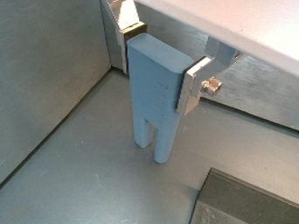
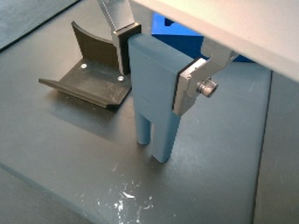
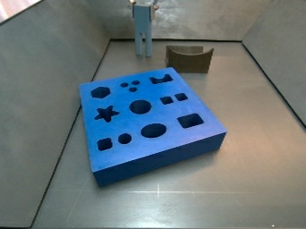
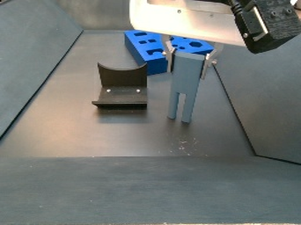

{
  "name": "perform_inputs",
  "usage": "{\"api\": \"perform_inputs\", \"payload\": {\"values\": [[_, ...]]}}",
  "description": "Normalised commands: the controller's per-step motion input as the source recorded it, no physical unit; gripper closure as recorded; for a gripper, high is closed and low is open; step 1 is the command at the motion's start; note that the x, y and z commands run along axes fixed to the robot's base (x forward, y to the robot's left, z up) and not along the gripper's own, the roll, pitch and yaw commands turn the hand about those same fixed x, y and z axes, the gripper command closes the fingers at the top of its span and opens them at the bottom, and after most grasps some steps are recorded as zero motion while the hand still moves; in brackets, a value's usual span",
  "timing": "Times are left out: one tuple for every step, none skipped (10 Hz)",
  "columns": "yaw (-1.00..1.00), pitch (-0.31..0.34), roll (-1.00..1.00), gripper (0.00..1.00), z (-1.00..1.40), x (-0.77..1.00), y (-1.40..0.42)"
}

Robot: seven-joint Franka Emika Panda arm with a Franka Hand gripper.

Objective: Pick up the square-circle object. Move up. Move to above the board. Insert the square-circle object.
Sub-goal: Pick up the square-circle object, then move up, then move to above the board.

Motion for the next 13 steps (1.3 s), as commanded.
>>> {"api": "perform_inputs", "payload": {"values": [[0.0,0.0,0.0,1.0,0.0,0.0,0.0],[0.0,0.0,0.0,1.0,0.0,0.0,0.0],[0.0,0.0,0.0,1.0,0.0,0.0,0.0],[0.0,0.0,0.0,1.0,0.0,0.0,0.0],[0.0,0.0,0.0,1.0,0.83,0.0,0.0],[0.05,-0.023,0.01,1.0,0.86,0.0,0.07],[0.04,0.0,0.01,1.0,0.71,-0.01,0.06],[0.03,0.018,0.01,1.0,0.56,0.0,0.04],[0.02,0.03,0.01,1.0,0.45,0.0,0.03],[0.01,0.066,0.01,1.0,0.17,0.01,0.02],[-0.14,0.065,-0.56,1.0,1.0,0.01,0.11],[-0.14,0.074,-0.56,1.0,1.0,0.01,0.11],[-0.13,0.063,-0.53,1.0,1.0,0.01,0.11]]}}
